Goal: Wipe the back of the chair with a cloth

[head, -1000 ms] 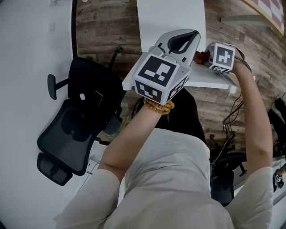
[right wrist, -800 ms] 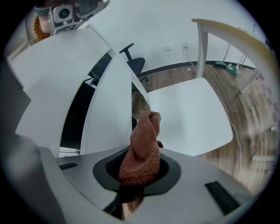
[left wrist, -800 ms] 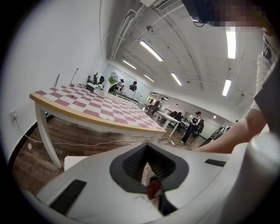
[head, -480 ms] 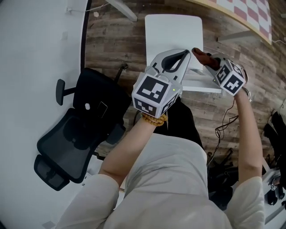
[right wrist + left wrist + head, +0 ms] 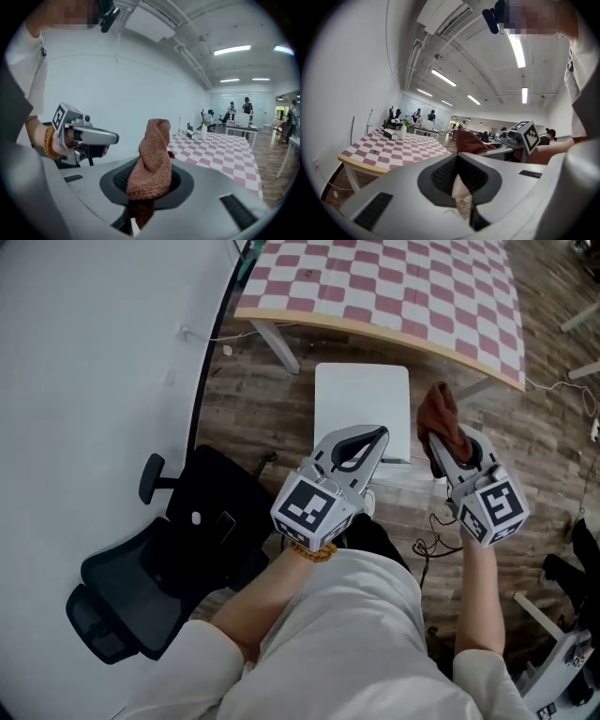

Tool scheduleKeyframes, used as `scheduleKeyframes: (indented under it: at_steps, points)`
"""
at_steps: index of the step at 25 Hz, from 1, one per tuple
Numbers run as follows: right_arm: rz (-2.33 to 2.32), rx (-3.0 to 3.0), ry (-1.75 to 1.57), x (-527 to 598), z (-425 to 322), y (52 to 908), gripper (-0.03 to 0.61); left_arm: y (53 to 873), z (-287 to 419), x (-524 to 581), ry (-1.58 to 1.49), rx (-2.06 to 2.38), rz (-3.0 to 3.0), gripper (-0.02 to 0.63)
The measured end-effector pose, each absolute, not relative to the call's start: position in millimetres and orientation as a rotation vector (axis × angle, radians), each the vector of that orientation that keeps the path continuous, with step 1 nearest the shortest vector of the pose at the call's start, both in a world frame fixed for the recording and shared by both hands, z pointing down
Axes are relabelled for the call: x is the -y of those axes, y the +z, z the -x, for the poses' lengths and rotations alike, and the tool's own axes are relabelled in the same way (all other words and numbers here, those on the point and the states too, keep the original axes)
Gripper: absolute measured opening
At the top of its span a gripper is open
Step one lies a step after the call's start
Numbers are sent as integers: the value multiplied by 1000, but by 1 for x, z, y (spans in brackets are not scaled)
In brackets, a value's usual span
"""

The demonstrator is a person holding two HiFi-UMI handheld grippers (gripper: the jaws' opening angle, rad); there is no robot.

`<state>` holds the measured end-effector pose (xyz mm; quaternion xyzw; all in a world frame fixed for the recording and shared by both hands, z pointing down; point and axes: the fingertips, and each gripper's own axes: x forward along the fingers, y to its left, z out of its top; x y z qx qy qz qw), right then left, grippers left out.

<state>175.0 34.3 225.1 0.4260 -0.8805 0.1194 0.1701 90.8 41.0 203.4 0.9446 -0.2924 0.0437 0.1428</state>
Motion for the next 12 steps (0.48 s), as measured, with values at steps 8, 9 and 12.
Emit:
scheduleKeyframes:
  at_steps: [8, 9, 12]
  points:
    - [-1332, 2652, 209, -82, -134, 131, 83, 125, -78, -73, 59, 818, -2803, 11]
    - [-1330, 2665, 198, -88, -129, 123, 83, 120, -76, -78, 53, 816, -2809, 11]
    - [-1320, 2709, 177, -102, -116, 103, 82, 107, -70, -90, 47, 808, -2817, 11]
